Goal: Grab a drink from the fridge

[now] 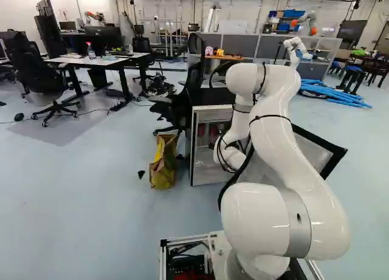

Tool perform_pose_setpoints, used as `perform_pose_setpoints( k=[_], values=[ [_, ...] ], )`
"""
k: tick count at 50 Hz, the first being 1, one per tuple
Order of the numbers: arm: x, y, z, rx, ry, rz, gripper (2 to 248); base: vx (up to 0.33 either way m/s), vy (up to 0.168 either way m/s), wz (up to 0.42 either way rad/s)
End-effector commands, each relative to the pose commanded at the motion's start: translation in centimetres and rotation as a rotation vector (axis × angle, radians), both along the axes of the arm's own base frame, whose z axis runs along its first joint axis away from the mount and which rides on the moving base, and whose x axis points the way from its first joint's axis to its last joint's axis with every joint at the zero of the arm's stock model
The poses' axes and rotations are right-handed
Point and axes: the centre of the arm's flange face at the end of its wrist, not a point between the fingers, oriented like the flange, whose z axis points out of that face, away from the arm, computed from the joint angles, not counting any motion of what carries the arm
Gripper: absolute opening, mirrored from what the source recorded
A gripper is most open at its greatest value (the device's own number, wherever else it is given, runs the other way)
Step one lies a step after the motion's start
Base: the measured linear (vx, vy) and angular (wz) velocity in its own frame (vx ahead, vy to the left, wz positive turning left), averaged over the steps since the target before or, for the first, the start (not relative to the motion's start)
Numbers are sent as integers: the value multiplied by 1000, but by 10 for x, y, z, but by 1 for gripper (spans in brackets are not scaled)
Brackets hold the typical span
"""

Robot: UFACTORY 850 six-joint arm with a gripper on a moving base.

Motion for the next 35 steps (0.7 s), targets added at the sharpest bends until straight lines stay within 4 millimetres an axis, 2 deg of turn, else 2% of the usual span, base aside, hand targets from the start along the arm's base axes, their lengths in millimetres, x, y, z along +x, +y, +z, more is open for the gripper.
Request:
perform_pose_setpoints(
  k=[23, 35],
  values=[
    [28, -1, -8, -18, -37, -33, 247, 0, 0, 0],
    [44, -4, -25, -26, -50, -68, 247, 0, 0, 0]
  ],
)
